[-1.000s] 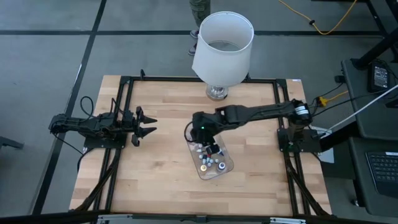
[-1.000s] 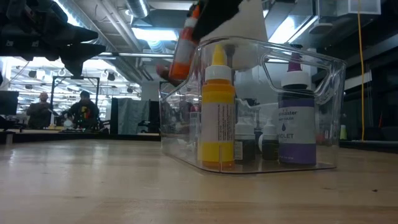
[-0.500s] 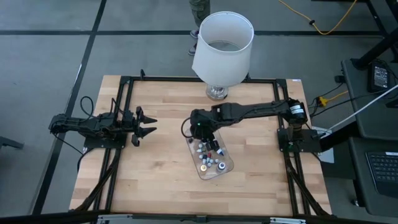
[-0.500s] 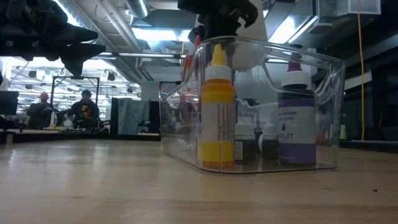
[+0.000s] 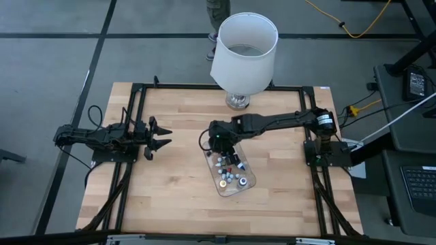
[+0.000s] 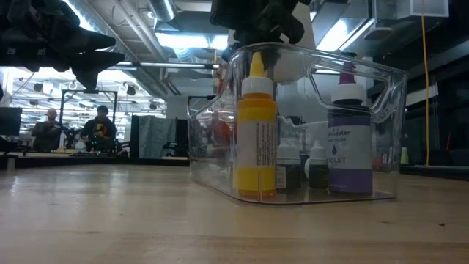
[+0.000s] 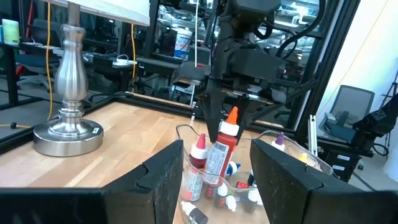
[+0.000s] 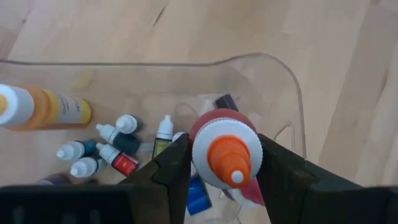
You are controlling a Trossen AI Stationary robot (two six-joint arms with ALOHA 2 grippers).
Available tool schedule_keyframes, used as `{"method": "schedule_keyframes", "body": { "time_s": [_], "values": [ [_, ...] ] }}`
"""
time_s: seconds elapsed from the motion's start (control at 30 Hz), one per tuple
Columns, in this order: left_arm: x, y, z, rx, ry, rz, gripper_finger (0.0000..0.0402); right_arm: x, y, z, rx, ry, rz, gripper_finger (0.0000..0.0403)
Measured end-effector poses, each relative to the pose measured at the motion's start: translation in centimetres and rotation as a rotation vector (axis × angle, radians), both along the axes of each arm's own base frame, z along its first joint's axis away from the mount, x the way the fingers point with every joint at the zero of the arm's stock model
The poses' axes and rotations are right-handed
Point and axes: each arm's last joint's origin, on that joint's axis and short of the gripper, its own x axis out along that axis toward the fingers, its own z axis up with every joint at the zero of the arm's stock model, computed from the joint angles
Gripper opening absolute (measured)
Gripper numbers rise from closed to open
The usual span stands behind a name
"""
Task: Pick & Place food coloring
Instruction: Put the big orange food coloring bottle into the transparent bin
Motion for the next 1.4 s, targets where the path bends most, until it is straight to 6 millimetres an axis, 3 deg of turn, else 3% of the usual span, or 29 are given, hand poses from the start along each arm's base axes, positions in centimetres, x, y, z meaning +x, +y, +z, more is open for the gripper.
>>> {"method": "schedule_keyframes", "body": {
  "time_s": [0.87,1.4],
  "values": [
    [0.0,0.0,0.0,0.000,0.000,0.000,0.0182,0.6,1.7,-0.5,0.024,-0.027,-0.001,0.0156],
    [0.0,0.0,0.0,0.000,0.000,0.000,0.0182,1.5,2.4,-3.4,0.043,0.051,-0.002,0.0156]
  ]
}}
